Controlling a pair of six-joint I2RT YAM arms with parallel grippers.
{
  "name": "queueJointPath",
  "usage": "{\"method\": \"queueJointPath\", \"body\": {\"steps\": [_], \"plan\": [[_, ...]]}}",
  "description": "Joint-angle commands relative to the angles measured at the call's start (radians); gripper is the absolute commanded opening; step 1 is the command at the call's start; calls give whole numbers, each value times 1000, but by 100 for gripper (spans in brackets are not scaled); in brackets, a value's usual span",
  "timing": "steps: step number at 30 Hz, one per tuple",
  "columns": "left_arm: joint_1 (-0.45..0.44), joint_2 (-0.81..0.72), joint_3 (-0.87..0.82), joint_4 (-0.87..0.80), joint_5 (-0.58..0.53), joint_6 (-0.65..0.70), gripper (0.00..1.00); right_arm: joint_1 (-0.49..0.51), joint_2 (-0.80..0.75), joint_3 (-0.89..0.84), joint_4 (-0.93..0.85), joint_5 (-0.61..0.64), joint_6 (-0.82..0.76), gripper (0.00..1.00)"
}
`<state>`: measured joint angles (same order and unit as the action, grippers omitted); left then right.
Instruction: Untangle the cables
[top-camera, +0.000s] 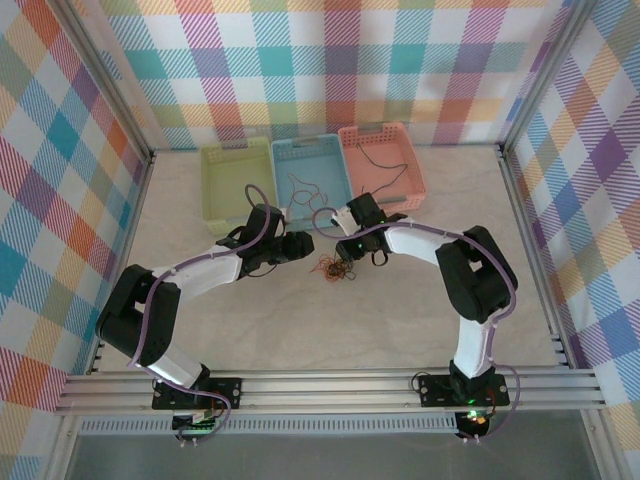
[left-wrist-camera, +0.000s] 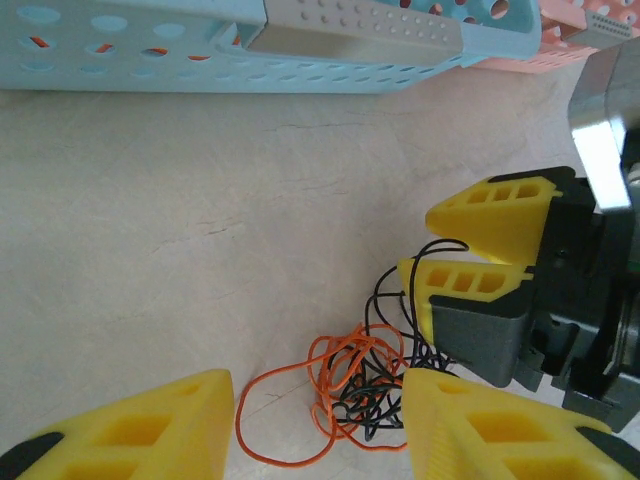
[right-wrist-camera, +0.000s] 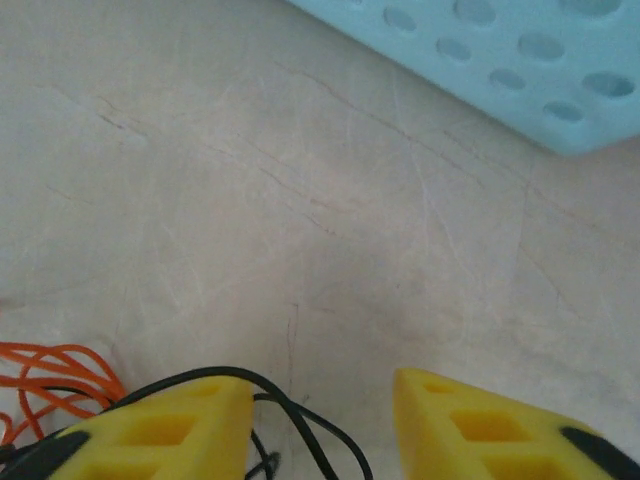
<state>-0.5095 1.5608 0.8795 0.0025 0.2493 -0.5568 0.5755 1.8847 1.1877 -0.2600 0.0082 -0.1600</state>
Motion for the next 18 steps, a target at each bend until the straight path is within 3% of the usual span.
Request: {"method": "queueJointPath", "body": {"steps": [1,3,7,12,18], "plan": [[-9,-13,21,-4,0,24,48,3,-42,-12,29,-9,8,23],[-11,-8,19,2,14,22,48,3,-100,-74,109,-29,16,12],[-13,4,18,24,46,16,48,3,-218,-188,251,-69,48,1],[-22,4,12,70,102,24,50,3,-362,-339,458,-169,134,0],[-58,-20,22,82,135,96,53,3,-426,-398,521,-204,198,0]]}}
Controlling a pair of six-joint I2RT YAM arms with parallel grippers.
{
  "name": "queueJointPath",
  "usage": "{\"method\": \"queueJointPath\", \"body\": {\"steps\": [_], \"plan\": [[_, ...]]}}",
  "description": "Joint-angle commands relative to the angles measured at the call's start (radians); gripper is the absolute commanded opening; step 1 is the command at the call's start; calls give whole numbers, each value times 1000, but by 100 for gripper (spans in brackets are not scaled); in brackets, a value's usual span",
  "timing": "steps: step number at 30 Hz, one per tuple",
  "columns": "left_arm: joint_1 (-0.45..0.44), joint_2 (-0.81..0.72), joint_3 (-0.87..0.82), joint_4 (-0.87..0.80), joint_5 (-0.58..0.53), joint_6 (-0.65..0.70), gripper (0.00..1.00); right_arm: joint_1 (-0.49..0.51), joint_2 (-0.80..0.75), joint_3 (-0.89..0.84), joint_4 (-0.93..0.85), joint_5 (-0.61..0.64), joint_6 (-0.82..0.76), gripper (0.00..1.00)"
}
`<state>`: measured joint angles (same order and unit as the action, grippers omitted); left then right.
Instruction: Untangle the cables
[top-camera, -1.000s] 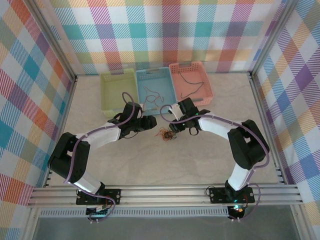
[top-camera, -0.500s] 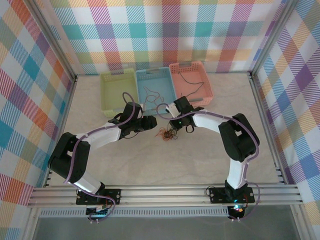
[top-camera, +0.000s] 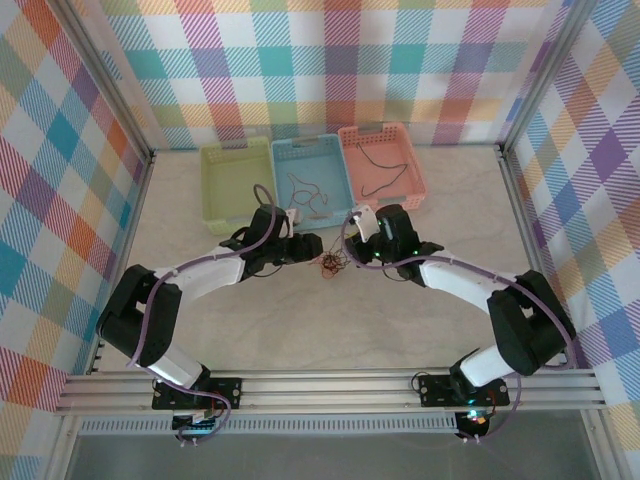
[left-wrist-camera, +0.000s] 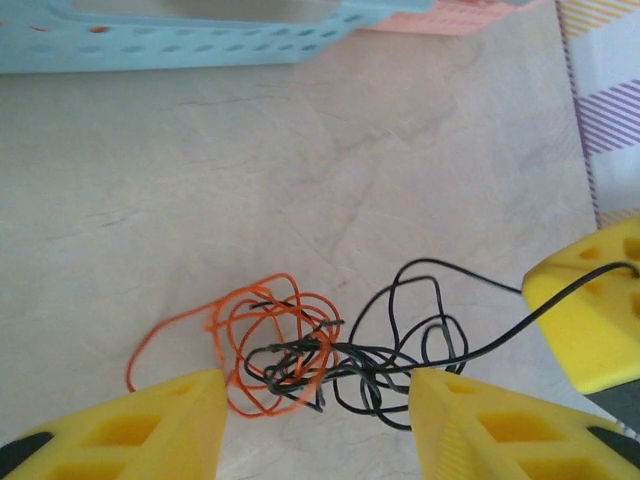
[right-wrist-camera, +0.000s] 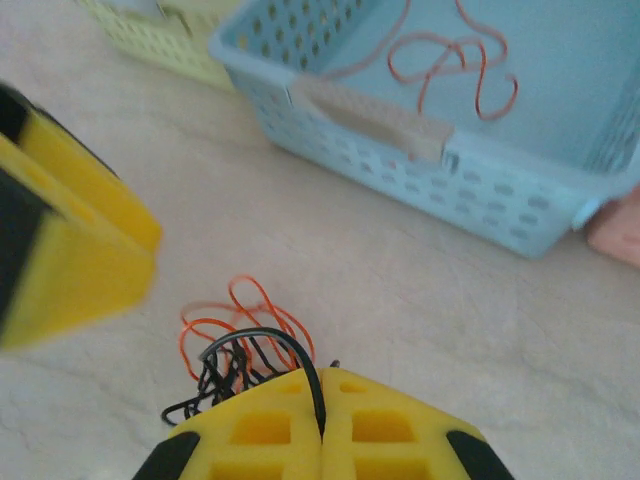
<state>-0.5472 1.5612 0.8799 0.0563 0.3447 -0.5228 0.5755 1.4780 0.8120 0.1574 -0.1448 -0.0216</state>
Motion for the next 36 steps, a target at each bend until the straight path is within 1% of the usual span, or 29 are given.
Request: {"method": "queueJointPath", "body": {"steps": [1,3,7,9,13,16,22,28,31,36], "plan": [[-31,-27,27,18,43,87,54,3,-19,-21,99,-56,67,0],[-55,-43,48,-26,19,143,54,3,-21,-18,95,-69,84,0],[-110,-83,79,-125,-103,255,55,3,-22,-12,83,-99,112,0],[-122,-81,95,-155,-142,269,55,3,-20,-10,80,-113,123,0],[-129,-78,101,-160,-146,280,55,3,-19,-8,71,-130,135,0],[-143,-79,119,-196,-216,300,54,3,-26,-7,70,-152,145,0],[-146,-88,116,-191,-288,314,53,3,-52,-10,67,-190,160,0],[-147,-75,112,-135,-256,316,52,3,-32,-6,84,-237,184,0],[-147,-49,113,-107,-294,322,52,3,-28,-5,85,-253,186,0],[-148,8,109,-44,-327,313,47,3,-30,-6,86,-272,181,0]]}}
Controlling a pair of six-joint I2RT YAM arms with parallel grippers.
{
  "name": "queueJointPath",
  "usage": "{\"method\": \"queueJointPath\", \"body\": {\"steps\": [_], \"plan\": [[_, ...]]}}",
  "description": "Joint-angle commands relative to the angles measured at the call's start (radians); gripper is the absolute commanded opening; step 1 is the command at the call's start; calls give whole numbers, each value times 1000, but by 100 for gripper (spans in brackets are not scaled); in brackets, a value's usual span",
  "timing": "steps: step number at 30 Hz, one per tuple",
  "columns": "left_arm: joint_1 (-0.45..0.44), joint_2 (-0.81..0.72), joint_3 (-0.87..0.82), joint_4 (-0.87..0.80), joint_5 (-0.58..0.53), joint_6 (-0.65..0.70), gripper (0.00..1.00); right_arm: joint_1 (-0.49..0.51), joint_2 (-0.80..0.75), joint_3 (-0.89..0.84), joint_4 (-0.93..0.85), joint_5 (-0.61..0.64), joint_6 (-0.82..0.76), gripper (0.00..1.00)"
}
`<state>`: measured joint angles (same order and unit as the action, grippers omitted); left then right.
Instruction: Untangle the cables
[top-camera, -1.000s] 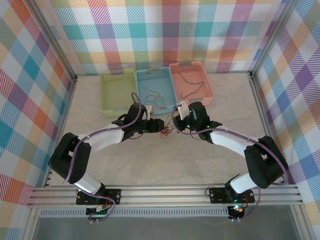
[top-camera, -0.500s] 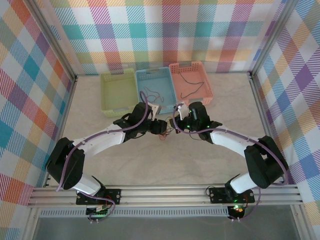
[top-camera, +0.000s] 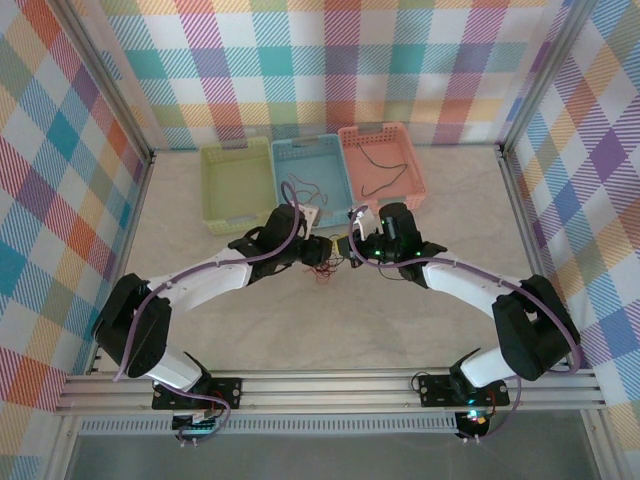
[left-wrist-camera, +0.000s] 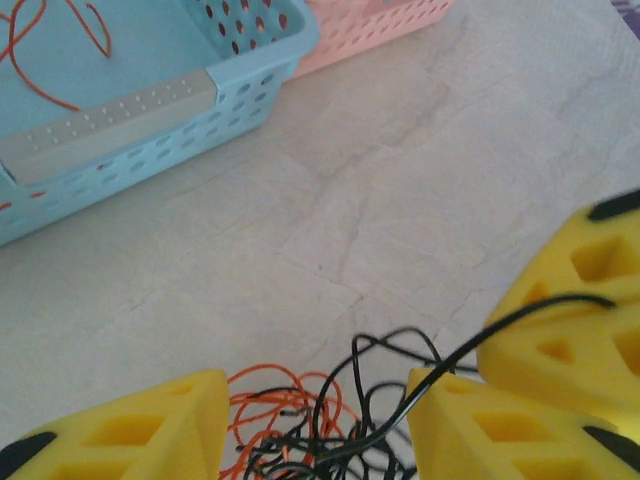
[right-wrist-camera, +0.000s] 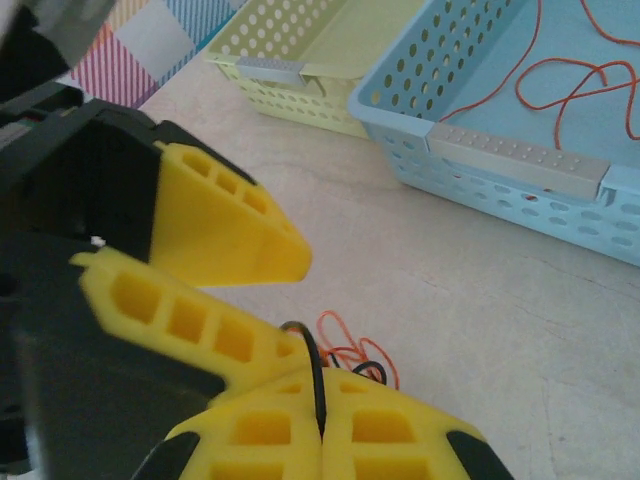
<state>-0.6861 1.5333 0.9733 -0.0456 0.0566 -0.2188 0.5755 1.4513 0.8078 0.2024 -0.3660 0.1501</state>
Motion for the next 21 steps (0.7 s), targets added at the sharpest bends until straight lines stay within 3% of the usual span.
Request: {"method": "queueJointPath", "body": {"steps": [1,5,10,16,21], "plan": [[-9,44,19,56,-56,8,45,2,-5,-2,39,-57,8,0],[-9,51,10,65,-127,-3,38,3,-20,-7,38,-79,-1,0],[-9,36,-11,93,-170,-15,37,3,-38,-18,61,-159,-15,0],[-9,39,-18,114,-145,-22,39,3,-45,-19,88,-279,-26,0],[-9,21,-43,153,-90,-18,46,7,-40,-16,77,-261,-36,0]]}}
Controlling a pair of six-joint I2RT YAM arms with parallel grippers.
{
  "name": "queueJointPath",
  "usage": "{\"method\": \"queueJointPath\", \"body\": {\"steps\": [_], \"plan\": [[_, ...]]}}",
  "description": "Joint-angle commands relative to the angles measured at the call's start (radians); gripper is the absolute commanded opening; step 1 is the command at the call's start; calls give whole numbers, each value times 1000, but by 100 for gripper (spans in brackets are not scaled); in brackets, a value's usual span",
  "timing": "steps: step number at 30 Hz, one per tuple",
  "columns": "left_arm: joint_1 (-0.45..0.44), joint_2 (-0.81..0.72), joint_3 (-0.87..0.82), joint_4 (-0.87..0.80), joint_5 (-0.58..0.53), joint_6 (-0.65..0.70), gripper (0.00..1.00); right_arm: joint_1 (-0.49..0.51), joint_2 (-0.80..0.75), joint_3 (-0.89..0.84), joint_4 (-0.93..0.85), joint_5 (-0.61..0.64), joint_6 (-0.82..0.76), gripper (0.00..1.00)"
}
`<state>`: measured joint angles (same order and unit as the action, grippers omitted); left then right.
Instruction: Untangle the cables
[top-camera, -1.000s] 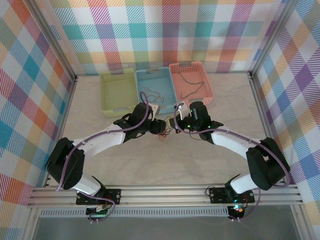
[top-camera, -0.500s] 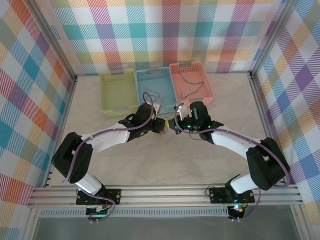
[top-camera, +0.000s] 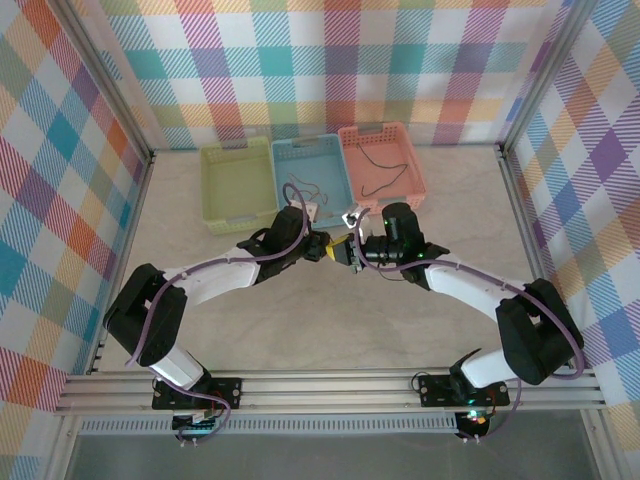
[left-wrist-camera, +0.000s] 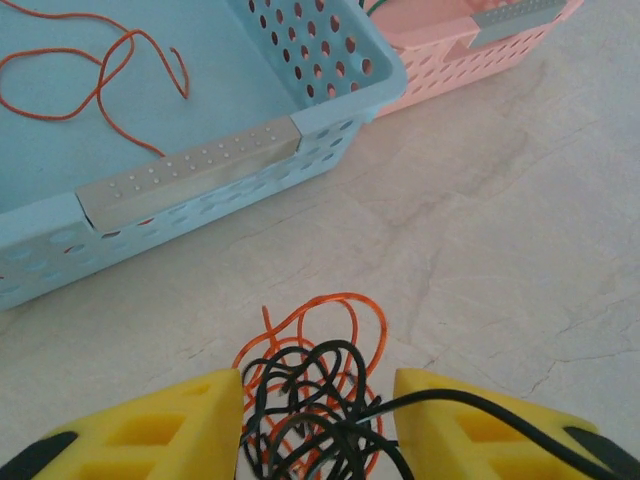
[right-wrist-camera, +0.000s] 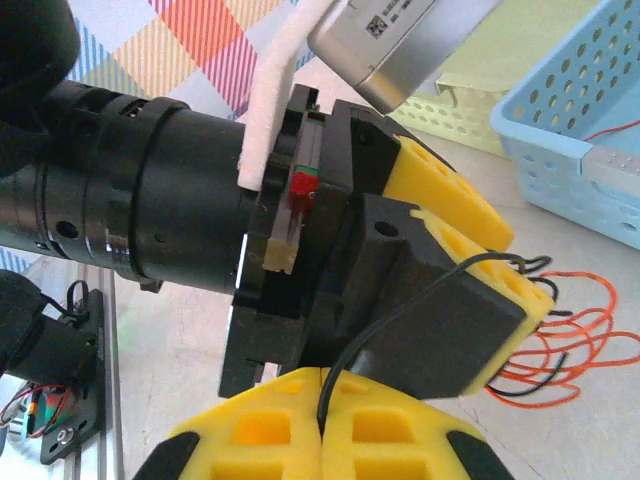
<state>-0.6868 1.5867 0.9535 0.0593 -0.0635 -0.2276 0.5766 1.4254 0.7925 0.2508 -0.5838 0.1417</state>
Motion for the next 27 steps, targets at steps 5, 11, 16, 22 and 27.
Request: {"method": "queueJointPath", "body": {"steps": [5,11,16,22,27], "plan": [[-8,-41,-22,34,5,-24,46,6,-20,-1,30,-70,-33,0],[-8,-16,-15,-6,-73,-68,43,11,-78,21,11,-307,-63,0],[-6,-4,1,-39,-95,-75,42,20,-108,10,32,-380,-72,0],[-6,-8,2,-65,-116,-77,41,22,-198,5,16,-382,-79,0],[-3,8,9,-74,-121,-78,40,20,-320,-16,3,-313,-85,0]]}}
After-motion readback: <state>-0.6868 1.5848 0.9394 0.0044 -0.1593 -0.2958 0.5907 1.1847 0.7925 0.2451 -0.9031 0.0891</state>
